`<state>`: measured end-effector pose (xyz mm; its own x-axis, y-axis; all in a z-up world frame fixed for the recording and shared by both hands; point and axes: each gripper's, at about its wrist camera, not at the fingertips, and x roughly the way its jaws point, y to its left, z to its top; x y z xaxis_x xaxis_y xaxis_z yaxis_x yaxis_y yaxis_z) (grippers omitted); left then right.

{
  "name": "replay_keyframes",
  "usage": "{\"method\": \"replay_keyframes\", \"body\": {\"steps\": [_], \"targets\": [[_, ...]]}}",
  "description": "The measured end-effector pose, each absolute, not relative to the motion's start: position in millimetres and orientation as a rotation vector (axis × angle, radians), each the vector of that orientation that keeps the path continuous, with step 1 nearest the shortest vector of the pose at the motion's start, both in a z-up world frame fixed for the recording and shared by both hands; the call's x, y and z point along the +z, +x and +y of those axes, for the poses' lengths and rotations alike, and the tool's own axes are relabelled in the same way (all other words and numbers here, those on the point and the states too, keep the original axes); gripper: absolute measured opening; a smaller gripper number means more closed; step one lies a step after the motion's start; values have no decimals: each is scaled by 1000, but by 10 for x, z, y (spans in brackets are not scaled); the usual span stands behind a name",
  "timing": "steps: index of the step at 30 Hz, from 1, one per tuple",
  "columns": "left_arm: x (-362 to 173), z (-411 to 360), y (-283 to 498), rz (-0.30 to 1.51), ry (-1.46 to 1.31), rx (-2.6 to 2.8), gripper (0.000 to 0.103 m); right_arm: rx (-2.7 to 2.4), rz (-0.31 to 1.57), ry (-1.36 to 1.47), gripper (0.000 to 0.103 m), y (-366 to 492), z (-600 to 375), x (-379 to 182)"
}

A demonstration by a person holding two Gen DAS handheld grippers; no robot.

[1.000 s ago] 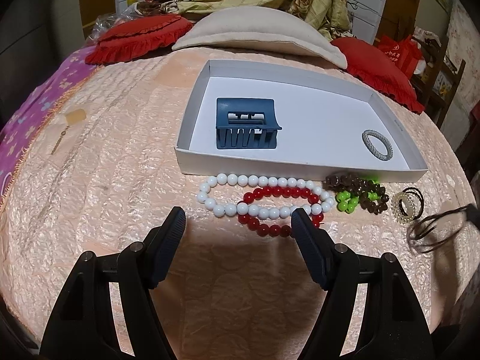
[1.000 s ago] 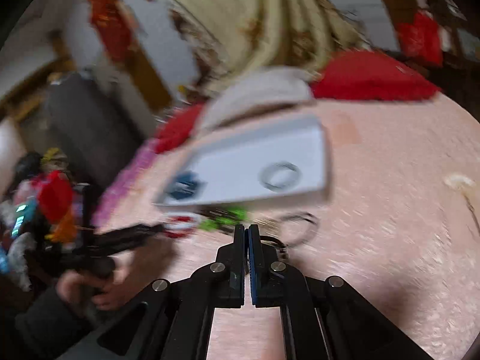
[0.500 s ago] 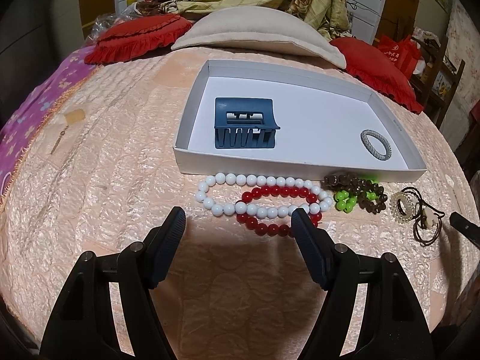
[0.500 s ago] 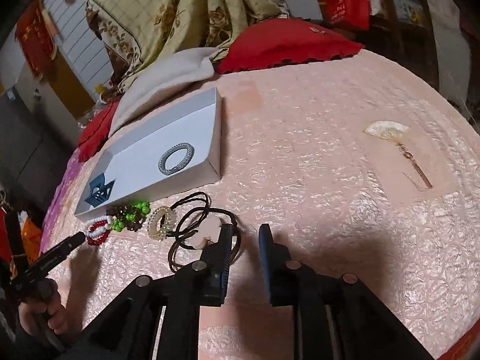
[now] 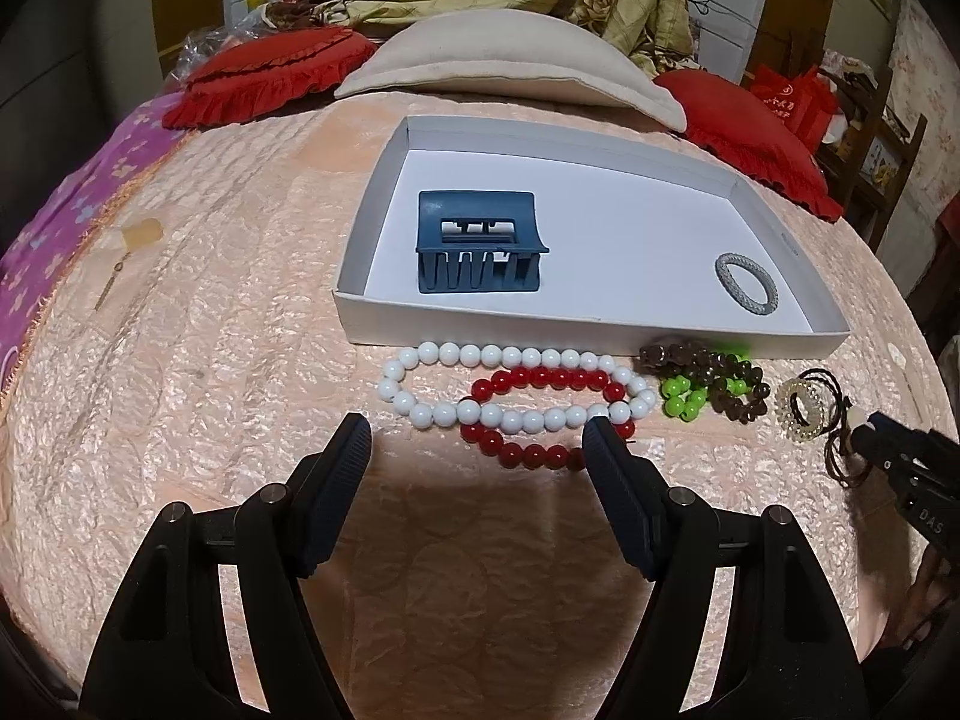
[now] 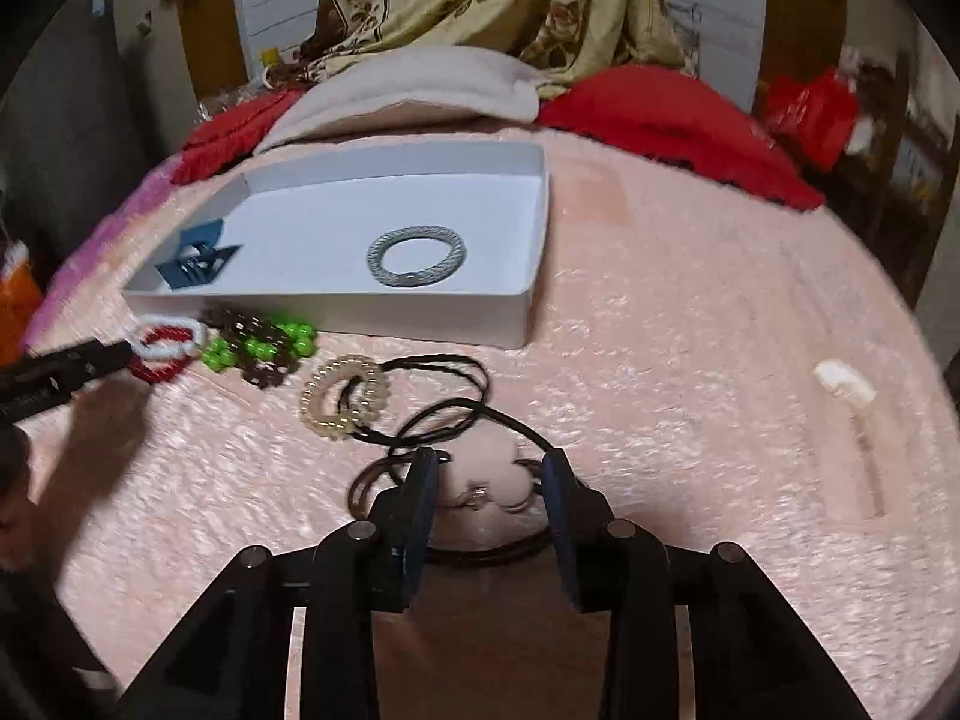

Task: Organize jewelry
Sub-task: 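Lift the flower hair tie with the right tool while the left tool grasps a black hair tie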

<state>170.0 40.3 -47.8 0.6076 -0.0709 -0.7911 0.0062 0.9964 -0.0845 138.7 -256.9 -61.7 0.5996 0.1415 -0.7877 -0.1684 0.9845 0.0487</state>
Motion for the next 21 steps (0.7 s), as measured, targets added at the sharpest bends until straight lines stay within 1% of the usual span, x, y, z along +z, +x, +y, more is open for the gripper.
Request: {"method": "replay_keyframes", "body": {"steps": [2, 6, 10, 15, 19, 20, 21], "targets": [[-477, 408, 1709, 919, -81, -46, 73, 187, 916, -13, 34, 1396, -2589, -627], [-480, 382, 1706, 920, -73, -50, 73, 181, 922, -81, 35, 1394, -2505, -688], [-488, 383, 1710, 923, -72, -50, 73, 185, 906, 3, 36, 1382, -2617, -637], [-487, 393, 1713, 923, -73, -49, 73, 269, 744, 181, 36, 1170, -2786, -283], [-485, 386, 1710, 924, -67, -52, 73, 322, 662, 368, 36, 1061, -3004, -158], [-484, 385, 1707, 922, -65, -53, 73, 367, 615, 393, 36, 1015, -3029, -89], [-487, 381, 1706, 922, -64, -54, 73, 374, 611, 371, 36, 1016, -2999, -62]]}}
